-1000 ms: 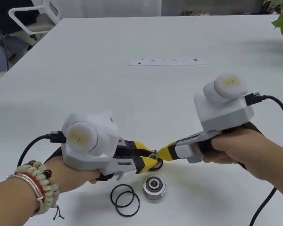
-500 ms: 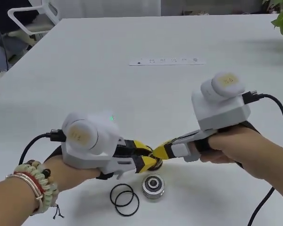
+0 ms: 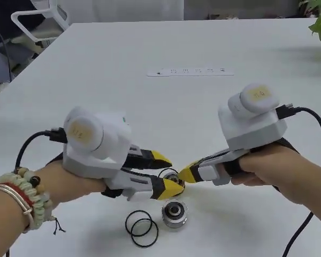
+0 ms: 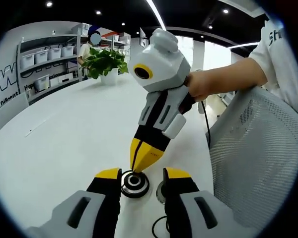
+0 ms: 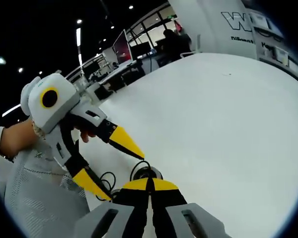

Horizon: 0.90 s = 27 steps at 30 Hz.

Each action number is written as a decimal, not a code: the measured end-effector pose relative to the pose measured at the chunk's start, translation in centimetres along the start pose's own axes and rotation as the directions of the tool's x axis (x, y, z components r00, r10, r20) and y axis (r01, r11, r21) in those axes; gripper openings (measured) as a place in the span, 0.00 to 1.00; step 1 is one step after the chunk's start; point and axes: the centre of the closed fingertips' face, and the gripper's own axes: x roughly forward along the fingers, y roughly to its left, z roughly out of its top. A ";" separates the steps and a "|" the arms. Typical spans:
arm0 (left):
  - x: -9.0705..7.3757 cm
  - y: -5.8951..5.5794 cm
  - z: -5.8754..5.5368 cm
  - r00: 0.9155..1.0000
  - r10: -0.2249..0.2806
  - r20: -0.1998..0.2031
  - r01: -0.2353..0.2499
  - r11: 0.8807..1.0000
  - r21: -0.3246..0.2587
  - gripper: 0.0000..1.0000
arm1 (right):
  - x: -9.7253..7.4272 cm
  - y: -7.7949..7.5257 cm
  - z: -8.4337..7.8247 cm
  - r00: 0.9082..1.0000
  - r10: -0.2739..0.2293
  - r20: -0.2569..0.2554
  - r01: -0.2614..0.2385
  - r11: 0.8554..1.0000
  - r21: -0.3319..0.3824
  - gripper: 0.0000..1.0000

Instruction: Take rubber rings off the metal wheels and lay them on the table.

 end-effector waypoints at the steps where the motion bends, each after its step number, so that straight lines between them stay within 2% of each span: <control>1: -0.3 -0.4 0.6 1.000 -0.017 0.015 0.017 1.000 -0.014 0.38 | 0.0 0.0 0.0 1.000 -0.001 0.001 0.001 1.000 0.000 0.00; 2: -0.7 -1.1 1.3 0.998 -0.046 0.034 0.047 0.999 -0.022 0.45 | -0.1 0.0 0.1 1.000 -0.001 0.002 0.001 1.000 -0.001 0.00; 5: -1.5 -1.5 2.4 0.998 -0.049 0.036 0.049 0.999 0.003 0.60 | -0.3 -0.1 0.3 1.000 -0.003 0.009 0.003 1.000 -0.001 0.00; 6: -1.8 -1.6 2.8 0.999 -0.040 0.026 0.039 0.999 0.016 0.62 | -0.3 -0.1 0.3 1.000 -0.005 0.011 0.005 1.000 -0.003 0.00; 8: -2.5 -1.7 3.6 1.000 -0.016 0.026 0.015 1.000 0.024 0.63 | -0.4 -0.4 0.3 1.000 -0.013 0.008 0.013 1.000 -0.009 0.00; 10: -3.1 -2.1 4.5 0.999 -0.014 0.051 0.011 0.999 0.045 0.63 | -0.6 -0.7 0.1 1.000 -0.023 0.000 0.023 1.000 -0.017 0.00; 14: -4.3 -2.9 5.2 0.998 -0.005 0.060 0.001 0.997 0.071 0.65 | -0.8 -1.1 0.3 1.000 -0.027 0.007 0.027 1.000 -0.012 0.00; 17: -4.8 -3.0 4.9 0.999 0.004 0.049 -0.008 0.997 0.083 0.66 | -1.0 -1.1 0.5 0.999 -0.026 0.019 0.027 1.000 -0.006 0.00; 21: -5.8 -2.4 3.2 0.999 0.043 -0.004 -0.043 0.996 0.073 0.67 | -1.2 -1.0 0.8 0.999 -0.024 0.032 0.023 1.000 0.002 0.00; 25: -6.9 -1.6 1.9 0.995 0.099 -0.034 -0.096 0.993 0.070 0.69 | -1.3 -0.8 1.0 0.999 -0.017 0.040 0.017 1.000 0.012 0.00; 27: -7.6 -1.7 1.4 0.992 0.117 -0.042 -0.114 0.991 0.077 0.72 | -1.3 -0.7 1.0 0.999 -0.019 0.038 0.019 1.000 0.005 0.00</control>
